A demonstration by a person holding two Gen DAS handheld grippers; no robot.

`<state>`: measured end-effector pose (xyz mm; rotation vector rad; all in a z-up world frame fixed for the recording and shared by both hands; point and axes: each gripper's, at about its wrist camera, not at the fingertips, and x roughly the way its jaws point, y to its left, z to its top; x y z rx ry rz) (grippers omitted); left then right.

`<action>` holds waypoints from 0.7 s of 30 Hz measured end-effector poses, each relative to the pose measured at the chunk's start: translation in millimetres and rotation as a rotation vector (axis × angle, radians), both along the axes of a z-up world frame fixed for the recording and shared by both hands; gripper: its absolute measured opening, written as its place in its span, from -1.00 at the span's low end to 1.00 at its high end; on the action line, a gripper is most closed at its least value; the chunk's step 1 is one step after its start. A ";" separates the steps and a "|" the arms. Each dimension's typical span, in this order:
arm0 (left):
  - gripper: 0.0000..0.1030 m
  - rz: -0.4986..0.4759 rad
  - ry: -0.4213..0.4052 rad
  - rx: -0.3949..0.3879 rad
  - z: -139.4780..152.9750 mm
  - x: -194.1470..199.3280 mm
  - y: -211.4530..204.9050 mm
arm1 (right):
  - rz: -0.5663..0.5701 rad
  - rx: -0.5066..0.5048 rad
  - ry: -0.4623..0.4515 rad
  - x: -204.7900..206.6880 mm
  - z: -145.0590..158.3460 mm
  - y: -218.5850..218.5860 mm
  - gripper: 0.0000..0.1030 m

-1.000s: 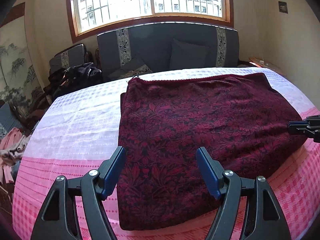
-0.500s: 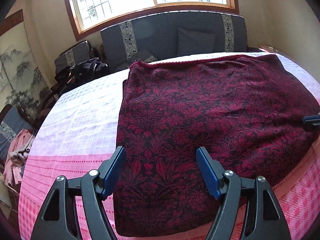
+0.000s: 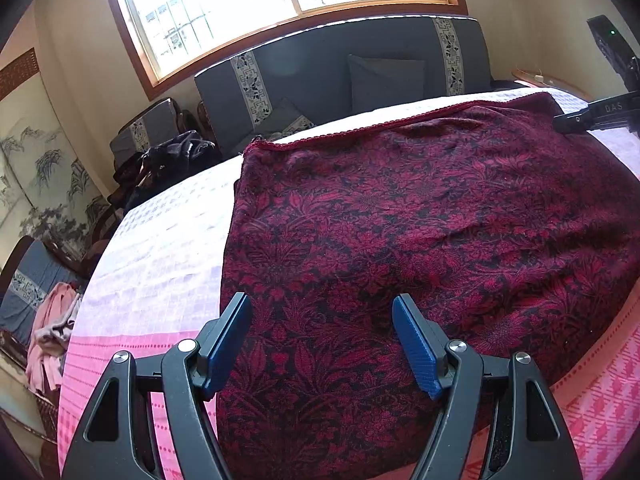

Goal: Fold small clothes

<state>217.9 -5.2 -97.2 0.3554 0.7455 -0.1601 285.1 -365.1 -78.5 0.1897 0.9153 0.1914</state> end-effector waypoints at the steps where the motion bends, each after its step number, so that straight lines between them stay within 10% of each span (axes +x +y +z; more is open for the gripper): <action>1: 0.42 -0.001 0.000 0.003 -0.6 0.5 -0.8 | -0.008 -0.010 0.013 7.1 -3.2 -1.5 -0.67; 13: 0.42 -0.003 0.008 0.028 -7.0 5.7 -5.7 | -0.055 0.057 0.113 35.1 -25.7 -12.9 -0.65; 21: 0.42 -0.005 0.002 0.042 -1.5 4.0 -10.3 | -0.022 0.125 -0.077 -32.2 21.5 2.7 -0.56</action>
